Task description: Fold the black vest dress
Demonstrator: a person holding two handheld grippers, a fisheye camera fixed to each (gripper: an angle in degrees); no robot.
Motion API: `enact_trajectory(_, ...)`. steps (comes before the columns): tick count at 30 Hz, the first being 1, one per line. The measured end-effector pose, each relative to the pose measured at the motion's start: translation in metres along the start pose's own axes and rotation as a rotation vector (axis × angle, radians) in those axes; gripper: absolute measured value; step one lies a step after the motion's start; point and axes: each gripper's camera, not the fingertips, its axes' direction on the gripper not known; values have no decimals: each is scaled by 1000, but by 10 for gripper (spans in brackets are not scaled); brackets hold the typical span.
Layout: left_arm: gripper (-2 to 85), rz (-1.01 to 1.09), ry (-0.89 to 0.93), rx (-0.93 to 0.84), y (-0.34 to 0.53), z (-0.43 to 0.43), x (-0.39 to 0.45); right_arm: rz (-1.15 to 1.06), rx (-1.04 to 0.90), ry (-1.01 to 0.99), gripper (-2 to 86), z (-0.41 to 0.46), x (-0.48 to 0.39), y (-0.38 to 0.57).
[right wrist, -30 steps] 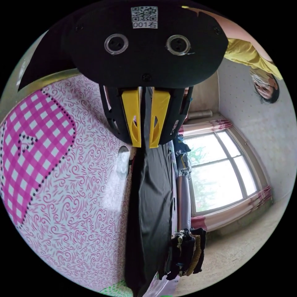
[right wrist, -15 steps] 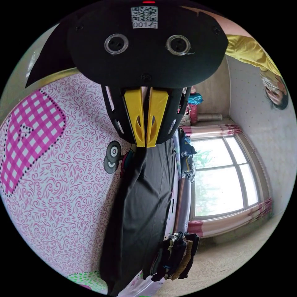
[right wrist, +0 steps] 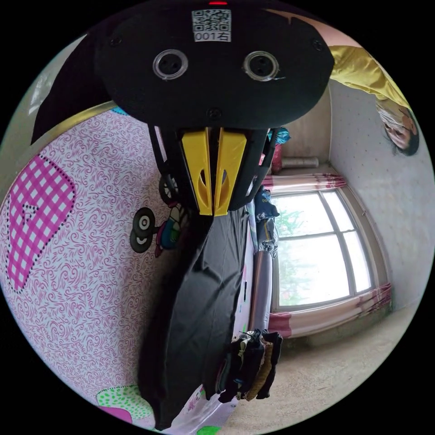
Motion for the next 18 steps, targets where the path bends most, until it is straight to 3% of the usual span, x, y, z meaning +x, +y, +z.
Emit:
enact_trajectory(10,-15,50,35,53,-24,2,92,20,-15,2,5,38,-43,-39)
enact_trajectory(18,-14,49,-27,124,-54,27,170,47,-120,120,5,99,-70,-99)
